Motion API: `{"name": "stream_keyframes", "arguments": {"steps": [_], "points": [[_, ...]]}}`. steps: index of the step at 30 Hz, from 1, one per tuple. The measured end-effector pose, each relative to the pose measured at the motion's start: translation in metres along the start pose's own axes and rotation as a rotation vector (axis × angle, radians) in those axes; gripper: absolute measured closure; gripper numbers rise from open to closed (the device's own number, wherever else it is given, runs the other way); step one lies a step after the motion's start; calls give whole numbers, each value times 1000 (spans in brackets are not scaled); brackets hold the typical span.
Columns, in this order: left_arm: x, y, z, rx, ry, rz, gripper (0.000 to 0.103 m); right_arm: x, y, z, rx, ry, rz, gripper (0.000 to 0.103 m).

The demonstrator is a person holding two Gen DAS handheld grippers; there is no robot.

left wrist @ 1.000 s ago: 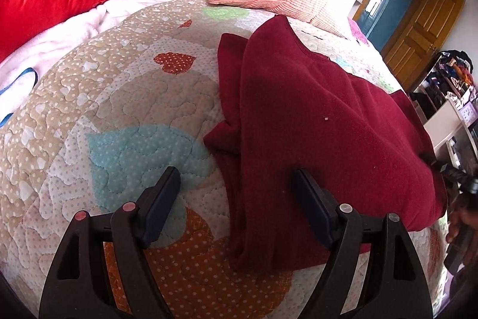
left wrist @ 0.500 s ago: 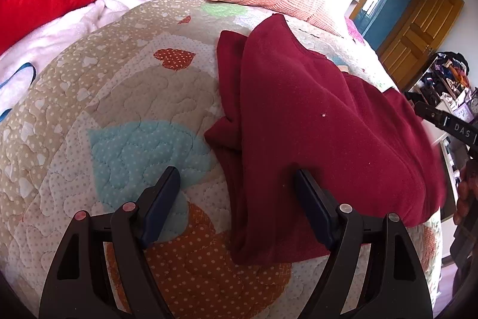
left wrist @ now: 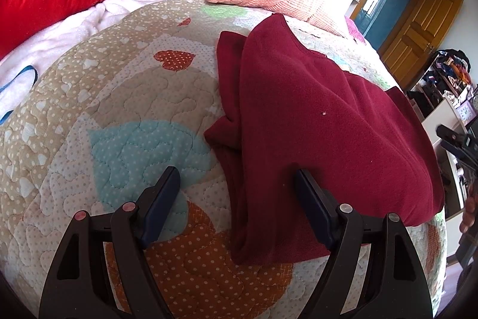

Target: Fold small clothes

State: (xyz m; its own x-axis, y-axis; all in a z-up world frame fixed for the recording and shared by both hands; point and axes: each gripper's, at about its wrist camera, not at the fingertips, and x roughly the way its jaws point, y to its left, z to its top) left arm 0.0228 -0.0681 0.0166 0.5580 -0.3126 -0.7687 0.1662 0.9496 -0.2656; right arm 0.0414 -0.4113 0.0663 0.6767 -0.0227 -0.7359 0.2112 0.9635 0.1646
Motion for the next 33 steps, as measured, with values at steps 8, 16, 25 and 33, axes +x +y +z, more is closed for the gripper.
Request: {"name": "stream_keyframes", "arguments": {"steps": [8,16,25,33], "points": [[2,-2,1,6,-2,2,20,82,-5,37,-44,90,-210,37],[3,-1,2,2,-3,-7,20,69,-18,39,-28,14,-149,96],[-1,6,3,-39,4,-47,20,18,50,47,-85,-62,-35,45],[-12,17,-4,-118,4,-112,20,54,205,31,-314,167,262,32]]}}
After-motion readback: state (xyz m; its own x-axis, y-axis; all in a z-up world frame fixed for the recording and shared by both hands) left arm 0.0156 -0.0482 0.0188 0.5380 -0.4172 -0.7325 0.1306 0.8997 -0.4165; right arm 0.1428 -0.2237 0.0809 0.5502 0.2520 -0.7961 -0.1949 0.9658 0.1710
